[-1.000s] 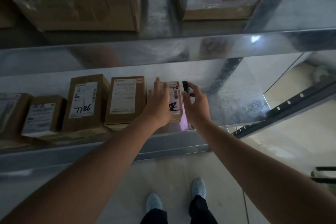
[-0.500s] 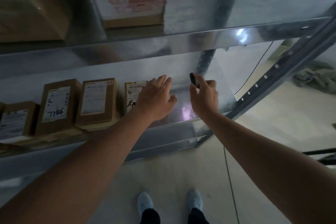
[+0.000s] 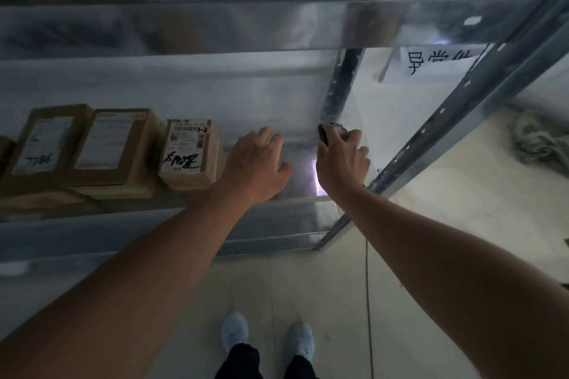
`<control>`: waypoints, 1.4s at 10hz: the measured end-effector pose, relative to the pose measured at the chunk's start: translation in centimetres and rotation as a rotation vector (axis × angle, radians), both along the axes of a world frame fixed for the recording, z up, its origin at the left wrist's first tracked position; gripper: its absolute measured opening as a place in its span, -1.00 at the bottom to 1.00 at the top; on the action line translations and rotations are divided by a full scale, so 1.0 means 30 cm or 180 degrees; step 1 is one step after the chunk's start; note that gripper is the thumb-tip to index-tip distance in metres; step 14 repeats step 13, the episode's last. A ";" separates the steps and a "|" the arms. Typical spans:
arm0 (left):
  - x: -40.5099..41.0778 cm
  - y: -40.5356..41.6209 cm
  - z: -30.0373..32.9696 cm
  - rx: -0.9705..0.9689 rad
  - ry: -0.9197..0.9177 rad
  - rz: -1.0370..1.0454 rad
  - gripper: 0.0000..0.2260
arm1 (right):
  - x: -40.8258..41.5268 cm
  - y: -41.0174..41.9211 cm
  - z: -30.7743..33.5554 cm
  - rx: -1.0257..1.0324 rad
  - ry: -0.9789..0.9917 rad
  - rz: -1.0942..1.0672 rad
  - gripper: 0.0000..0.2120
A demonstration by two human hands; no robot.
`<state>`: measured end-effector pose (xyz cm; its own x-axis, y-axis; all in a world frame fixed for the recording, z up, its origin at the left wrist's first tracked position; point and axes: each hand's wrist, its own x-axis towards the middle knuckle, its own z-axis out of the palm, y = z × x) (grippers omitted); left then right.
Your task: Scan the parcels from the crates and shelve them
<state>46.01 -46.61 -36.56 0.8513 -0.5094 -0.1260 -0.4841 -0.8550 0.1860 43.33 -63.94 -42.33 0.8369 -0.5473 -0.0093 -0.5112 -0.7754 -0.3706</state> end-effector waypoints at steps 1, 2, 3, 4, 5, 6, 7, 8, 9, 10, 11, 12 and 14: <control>0.023 -0.015 -0.030 -0.0006 -0.0063 -0.0053 -0.54 | 0.031 -0.007 -0.035 -0.0128 0.0071 0.0031 -0.60; 0.056 -0.034 -0.067 -0.0031 -0.0133 -0.0131 -0.54 | 0.072 -0.016 -0.084 -0.0334 0.0075 0.0038 -0.59; 0.074 -0.044 -0.098 -0.0023 -0.0148 -0.0162 -0.53 | 0.106 -0.033 -0.128 -0.0483 0.0042 -0.0004 -0.57; 0.085 -0.040 -0.118 -0.0035 -0.0178 -0.0206 -0.53 | 0.117 -0.042 -0.157 -0.0527 0.0001 -0.0039 -0.55; 0.101 -0.035 -0.130 -0.0057 -0.0165 -0.0236 -0.53 | 0.120 -0.036 -0.178 -0.0494 -0.0037 -0.0041 -0.55; 0.121 -0.035 -0.141 -0.0091 -0.0203 -0.0264 -0.51 | 0.119 -0.023 -0.191 -0.0472 -0.0071 -0.0053 -0.57; 0.132 -0.028 -0.152 -0.0135 -0.0221 -0.0234 -0.52 | 0.123 -0.016 -0.203 -0.0444 -0.0076 -0.0078 -0.57; 0.140 -0.014 -0.162 -0.0154 -0.0246 -0.0202 -0.54 | 0.125 -0.010 -0.210 -0.0501 -0.0050 -0.0015 -0.53; 0.148 -0.001 -0.165 -0.0164 -0.0249 -0.0166 -0.55 | 0.127 -0.009 -0.219 -0.0544 -0.0034 0.0021 -0.52; 0.152 0.010 -0.159 -0.0203 -0.0254 -0.0164 -0.56 | 0.137 -0.005 -0.220 -0.0608 -0.0004 0.0015 -0.51; 0.159 0.021 -0.156 -0.0208 -0.0259 -0.0199 -0.54 | 0.151 -0.005 -0.223 -0.0714 0.0112 0.0005 -0.49; 0.152 0.037 -0.151 -0.0174 -0.0313 -0.0274 -0.54 | 0.141 0.003 -0.203 -0.0875 0.0259 0.0058 -0.46; 0.157 0.042 -0.117 -0.0170 -0.0394 -0.0305 -0.54 | 0.143 0.016 -0.149 -0.1033 0.0290 0.0056 -0.43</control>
